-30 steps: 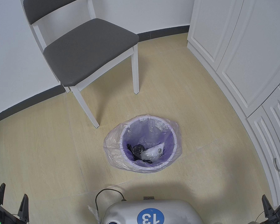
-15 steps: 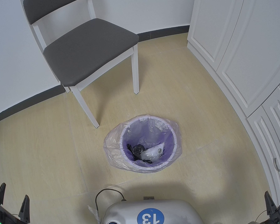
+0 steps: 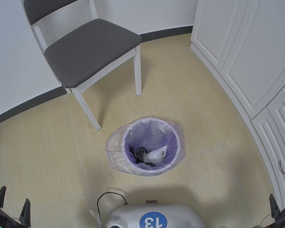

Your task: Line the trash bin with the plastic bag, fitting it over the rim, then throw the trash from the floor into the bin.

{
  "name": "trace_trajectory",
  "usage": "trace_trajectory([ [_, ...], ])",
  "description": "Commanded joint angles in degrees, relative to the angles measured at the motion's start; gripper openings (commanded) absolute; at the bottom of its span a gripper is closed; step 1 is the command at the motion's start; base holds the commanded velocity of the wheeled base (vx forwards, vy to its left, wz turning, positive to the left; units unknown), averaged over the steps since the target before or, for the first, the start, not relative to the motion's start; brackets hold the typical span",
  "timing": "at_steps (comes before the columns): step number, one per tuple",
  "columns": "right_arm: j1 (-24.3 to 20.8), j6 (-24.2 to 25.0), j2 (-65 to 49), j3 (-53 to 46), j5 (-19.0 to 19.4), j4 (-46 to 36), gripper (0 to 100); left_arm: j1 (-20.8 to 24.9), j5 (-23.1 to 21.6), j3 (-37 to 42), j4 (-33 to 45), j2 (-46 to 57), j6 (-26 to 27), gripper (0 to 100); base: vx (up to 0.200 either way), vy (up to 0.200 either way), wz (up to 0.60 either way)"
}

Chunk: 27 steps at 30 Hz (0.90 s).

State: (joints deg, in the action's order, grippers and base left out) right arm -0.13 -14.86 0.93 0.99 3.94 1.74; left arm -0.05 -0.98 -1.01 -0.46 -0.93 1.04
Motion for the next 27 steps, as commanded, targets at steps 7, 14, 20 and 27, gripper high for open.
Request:
trace_trajectory([
  [7,-1.0,16.6,1.2,-0.7,-6.8,-1.9,100,0.1,-0.3,1.0,0.3,0.8,-0.8,100,0.0,0.0,0.0],
  [14,0.0,15.1,-0.9,-0.9,-6.0,-1.9,100,0.1,-0.3,1.0,0.2,0.8,-0.6,100,0.0,0.0,0.0],
  [20,0.0,15.1,-0.9,-0.9,-6.0,-1.9,100,0.0,-0.2,1.0,0.2,0.8,-0.6,100,0.0,0.0,0.0],
  [27,0.0,15.1,-0.9,-0.9,-6.0,-1.9,100,0.0,-0.2,1.0,0.2,0.8,-0.6,100,0.0,0.0,0.0],
])
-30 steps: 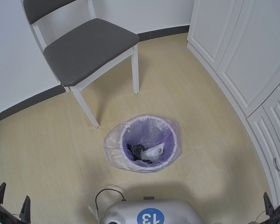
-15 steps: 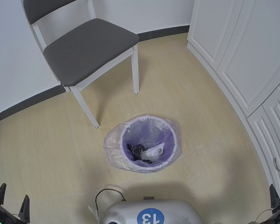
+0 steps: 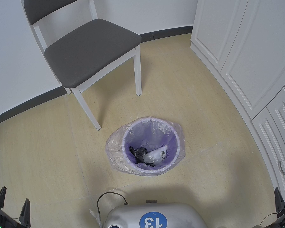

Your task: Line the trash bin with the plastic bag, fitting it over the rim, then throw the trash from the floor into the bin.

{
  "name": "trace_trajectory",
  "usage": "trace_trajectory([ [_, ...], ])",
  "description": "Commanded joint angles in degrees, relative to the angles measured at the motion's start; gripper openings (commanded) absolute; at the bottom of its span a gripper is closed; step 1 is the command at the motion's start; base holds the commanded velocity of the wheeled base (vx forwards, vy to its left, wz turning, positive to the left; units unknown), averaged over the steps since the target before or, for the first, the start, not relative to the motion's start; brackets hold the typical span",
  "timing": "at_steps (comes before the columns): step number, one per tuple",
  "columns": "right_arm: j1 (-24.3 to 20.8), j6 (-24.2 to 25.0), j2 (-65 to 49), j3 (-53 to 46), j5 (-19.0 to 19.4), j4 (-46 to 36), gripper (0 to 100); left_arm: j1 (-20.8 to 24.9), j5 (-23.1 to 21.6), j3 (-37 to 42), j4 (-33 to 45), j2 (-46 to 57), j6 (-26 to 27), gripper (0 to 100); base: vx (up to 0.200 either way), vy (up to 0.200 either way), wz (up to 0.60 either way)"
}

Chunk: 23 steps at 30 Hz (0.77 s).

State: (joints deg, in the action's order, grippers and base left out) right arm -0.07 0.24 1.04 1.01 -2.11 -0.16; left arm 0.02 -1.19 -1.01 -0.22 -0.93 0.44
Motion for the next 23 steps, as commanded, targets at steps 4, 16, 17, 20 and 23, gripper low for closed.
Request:
trace_trajectory([
  [4,0.0,0.0,-1.0,-0.9,0.0,0.0,100,0.0,0.1,1.0,0.0,0.8,0.0,100,0.0,0.0,0.0],
  [16,0.0,0.2,-1.0,-0.9,0.0,0.0,100,0.0,0.0,1.0,0.0,0.8,0.0,100,0.0,0.0,0.0],
  [17,0.0,0.2,-1.0,-0.9,0.0,0.0,100,0.1,0.0,1.0,0.0,0.8,0.0,100,0.0,0.0,0.0],
  [20,0.0,0.3,-1.0,-0.9,-0.2,0.0,100,0.0,0.1,1.0,0.0,0.8,0.0,100,0.0,0.0,0.0],
  [23,0.0,0.4,-1.0,-0.9,-0.5,0.0,100,0.0,0.0,1.0,0.0,0.8,0.0,100,0.0,0.0,0.0],
])
